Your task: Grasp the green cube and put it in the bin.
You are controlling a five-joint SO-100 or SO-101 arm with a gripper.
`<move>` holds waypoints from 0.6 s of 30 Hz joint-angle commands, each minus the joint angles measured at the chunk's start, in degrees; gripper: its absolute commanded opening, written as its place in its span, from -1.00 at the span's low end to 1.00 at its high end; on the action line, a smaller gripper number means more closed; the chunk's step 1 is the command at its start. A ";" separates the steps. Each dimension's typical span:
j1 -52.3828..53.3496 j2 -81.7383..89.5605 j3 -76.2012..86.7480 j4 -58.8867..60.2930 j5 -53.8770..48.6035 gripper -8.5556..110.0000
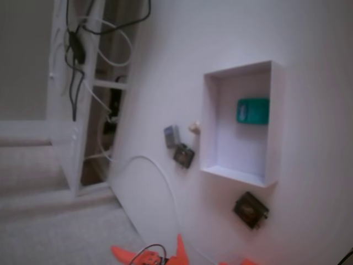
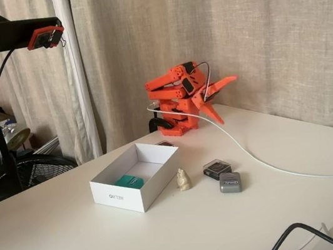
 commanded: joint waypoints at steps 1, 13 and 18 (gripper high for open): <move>-0.18 0.53 0.00 -0.09 0.09 0.49; -0.62 0.53 0.00 -0.09 -0.09 -0.38; -0.62 0.53 0.00 -0.09 0.00 -1.00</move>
